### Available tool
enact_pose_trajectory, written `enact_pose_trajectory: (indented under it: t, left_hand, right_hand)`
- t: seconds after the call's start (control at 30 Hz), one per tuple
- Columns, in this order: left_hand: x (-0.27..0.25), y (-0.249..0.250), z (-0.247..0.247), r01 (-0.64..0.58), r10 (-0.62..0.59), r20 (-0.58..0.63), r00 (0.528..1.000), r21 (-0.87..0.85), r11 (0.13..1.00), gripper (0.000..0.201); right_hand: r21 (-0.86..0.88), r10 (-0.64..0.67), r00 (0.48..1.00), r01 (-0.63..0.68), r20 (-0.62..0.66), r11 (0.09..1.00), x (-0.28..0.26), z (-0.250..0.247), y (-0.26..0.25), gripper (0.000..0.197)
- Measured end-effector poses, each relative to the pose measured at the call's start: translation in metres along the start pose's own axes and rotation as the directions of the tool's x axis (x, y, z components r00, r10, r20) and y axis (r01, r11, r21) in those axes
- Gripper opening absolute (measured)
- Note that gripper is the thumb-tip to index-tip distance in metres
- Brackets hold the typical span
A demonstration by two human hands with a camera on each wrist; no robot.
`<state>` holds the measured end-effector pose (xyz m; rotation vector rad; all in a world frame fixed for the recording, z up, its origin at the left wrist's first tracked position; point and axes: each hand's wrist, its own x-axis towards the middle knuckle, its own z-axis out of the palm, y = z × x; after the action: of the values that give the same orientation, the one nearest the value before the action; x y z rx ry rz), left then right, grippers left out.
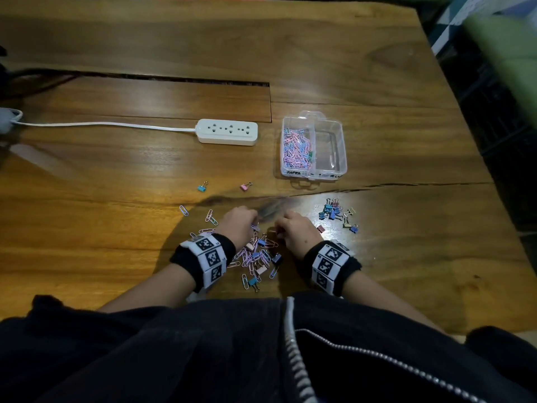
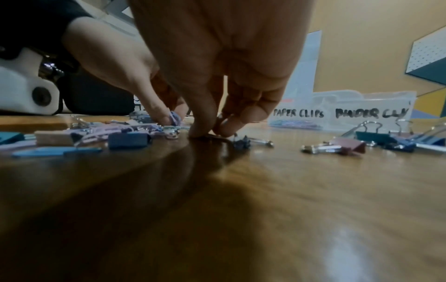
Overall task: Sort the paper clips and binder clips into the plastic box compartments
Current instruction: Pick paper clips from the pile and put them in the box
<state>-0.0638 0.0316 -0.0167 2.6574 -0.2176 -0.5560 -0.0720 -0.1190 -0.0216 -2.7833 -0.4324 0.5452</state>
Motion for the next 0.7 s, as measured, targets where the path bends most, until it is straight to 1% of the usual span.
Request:
enact_pose_trajectory:
  t: [0.07, 0.13, 0.17, 0.23, 0.33, 0.4, 0.47, 0.53, 0.57, 0.6, 0.63, 0.67, 0.7]
  left_hand:
    - [0.004, -0.005, -0.003, 0.083, -0.083, 0.005, 0.997, -0.177, 0.981, 0.013]
    - [0.007, -0.011, -0.007, 0.151, -0.155, 0.018, 0.988, -0.352, 0.924, 0.012]
    - [0.008, -0.013, -0.010, 0.179, -0.178, 0.043, 0.983, -0.437, 0.882, 0.014]
    - [0.008, -0.017, -0.016, 0.217, -0.179, 0.123, 0.976, -0.574, 0.790, 0.019]
    - [0.008, -0.022, -0.024, 0.255, -0.154, 0.206, 0.966, -0.694, 0.674, 0.028]
    - [0.008, -0.022, -0.028, 0.310, -0.156, 0.270, 0.950, -0.767, 0.561, 0.031]
    - [0.009, -0.023, -0.031, 0.379, -0.159, 0.344, 0.925, -0.827, 0.414, 0.030]
    - [0.009, -0.022, -0.034, 0.426, -0.147, 0.401, 0.904, -0.871, 0.247, 0.025]
    - [0.009, -0.021, -0.035, 0.437, -0.140, 0.418, 0.898, -0.885, 0.162, 0.022]
    - [0.009, -0.021, -0.035, 0.441, -0.135, 0.428, 0.893, -0.894, 0.080, 0.020]
    - [0.008, -0.020, -0.034, 0.439, -0.142, 0.433, 0.890, -0.899, 0.012, 0.020]
    - [0.008, -0.020, -0.034, 0.433, -0.156, 0.434, 0.887, -0.900, -0.040, 0.020]
    - [0.008, -0.020, -0.033, 0.425, -0.175, 0.430, 0.885, -0.903, -0.070, 0.020]
  right_hand:
    - [-0.017, 0.013, 0.999, -0.012, 0.036, 1.000, 0.000, -0.001, 0.000, 0.019]
    - [-0.033, 0.015, 0.998, -0.013, 0.064, 0.999, 0.000, -0.001, 0.000, 0.020]
    - [-0.036, 0.014, 0.997, -0.012, 0.071, 0.999, 0.000, -0.001, -0.001, 0.020]
    - [-0.027, 0.012, 0.997, -0.010, 0.076, 1.000, 0.000, 0.000, -0.003, 0.020]
    - [0.012, 0.030, 0.997, -0.031, 0.075, 0.999, 0.002, -0.002, -0.002, 0.018]
    - [0.089, 0.082, 0.993, -0.089, 0.081, 0.992, 0.004, -0.005, 0.000, 0.016]
    - [0.251, 0.173, 0.982, -0.187, 0.079, 0.950, 0.004, -0.009, 0.001, 0.013]
    - [0.466, 0.257, 0.964, -0.257, 0.065, 0.847, 0.004, -0.011, 0.003, 0.005]
    - [0.572, 0.283, 0.956, -0.276, 0.079, 0.773, 0.005, -0.013, 0.004, 0.008]
    - [0.681, 0.288, 0.952, -0.279, 0.104, 0.677, 0.005, -0.013, 0.006, 0.015]
    - [0.787, 0.283, 0.949, -0.278, 0.137, 0.551, 0.005, -0.014, 0.007, 0.020]
    - [0.874, 0.269, 0.946, -0.278, 0.178, 0.398, 0.005, -0.016, 0.007, 0.022]
    - [0.929, 0.248, 0.943, -0.281, 0.221, 0.241, 0.005, -0.018, 0.007, 0.021]
